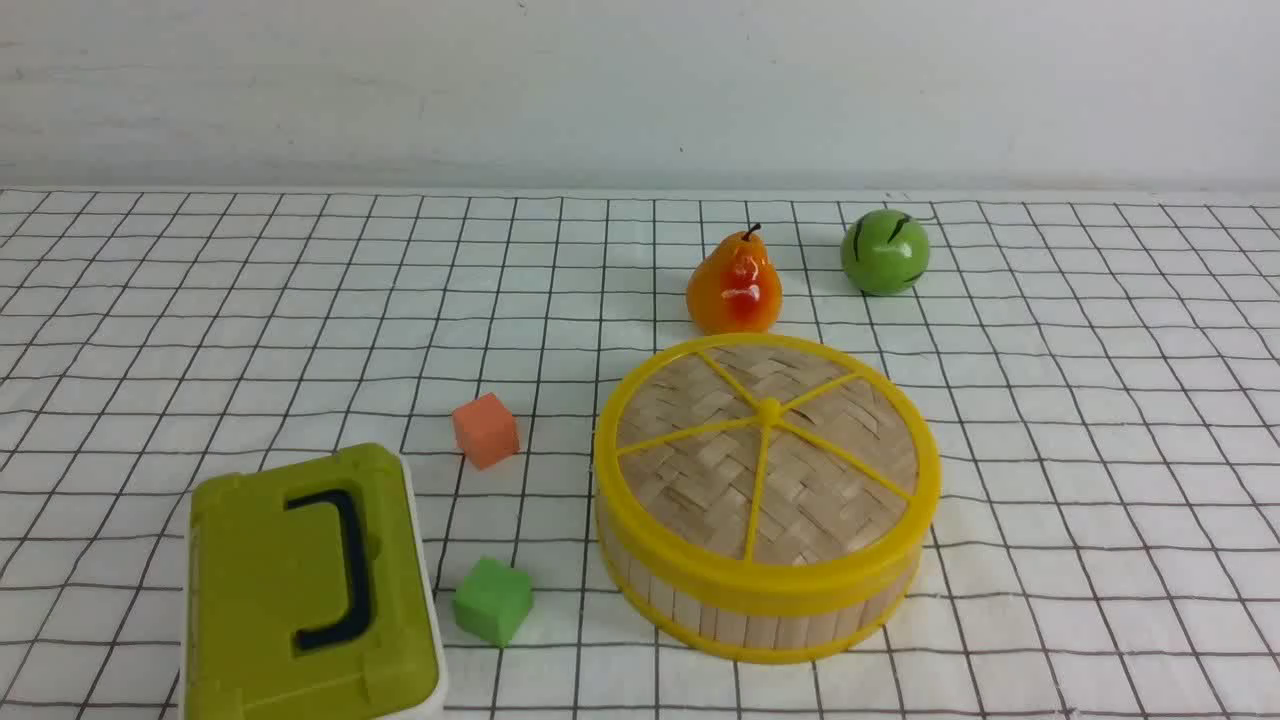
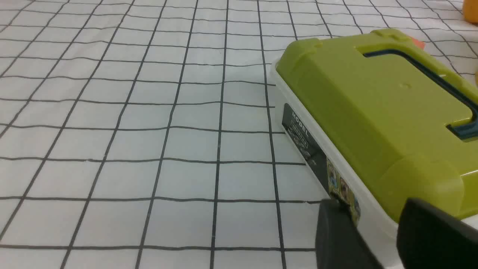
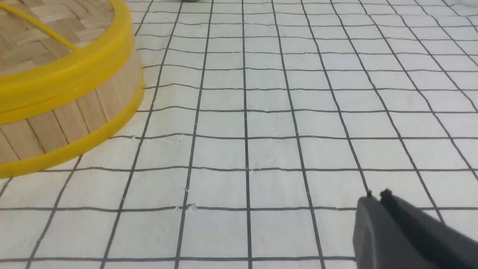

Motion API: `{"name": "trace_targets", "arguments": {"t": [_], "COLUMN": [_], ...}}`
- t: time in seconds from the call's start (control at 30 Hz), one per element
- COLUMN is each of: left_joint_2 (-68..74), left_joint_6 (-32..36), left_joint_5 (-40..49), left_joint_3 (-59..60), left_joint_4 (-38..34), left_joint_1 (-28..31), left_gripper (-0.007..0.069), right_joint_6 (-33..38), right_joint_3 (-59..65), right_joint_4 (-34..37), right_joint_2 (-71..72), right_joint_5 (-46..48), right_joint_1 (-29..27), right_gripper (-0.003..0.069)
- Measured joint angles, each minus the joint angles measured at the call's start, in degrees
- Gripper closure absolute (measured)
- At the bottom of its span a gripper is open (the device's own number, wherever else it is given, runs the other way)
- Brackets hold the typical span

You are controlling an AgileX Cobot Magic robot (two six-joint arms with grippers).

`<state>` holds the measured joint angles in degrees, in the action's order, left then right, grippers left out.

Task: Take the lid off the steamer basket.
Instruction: Use the right arm to lift the lid of the steamer

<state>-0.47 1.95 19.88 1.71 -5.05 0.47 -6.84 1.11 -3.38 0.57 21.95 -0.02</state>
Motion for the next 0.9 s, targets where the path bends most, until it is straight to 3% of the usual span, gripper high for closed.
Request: {"name": "trace_targets", "arguments": {"t": [0.9], "left_joint_2": [0.0], "left_joint_6": [0.0], "left_joint_5": [0.0], "left_joint_3": [0.0], "left_joint_4": [0.0], "left_joint_1": [0.0], "left_gripper": [0.0385], "right_joint_6": [0.0], "right_joint_3": [0.0], "right_joint_4": [0.0], "right_joint_2": [0.0], "right_joint_5": [0.0], "right_joint_1": [0.0], "right_gripper": [0.0608]}}
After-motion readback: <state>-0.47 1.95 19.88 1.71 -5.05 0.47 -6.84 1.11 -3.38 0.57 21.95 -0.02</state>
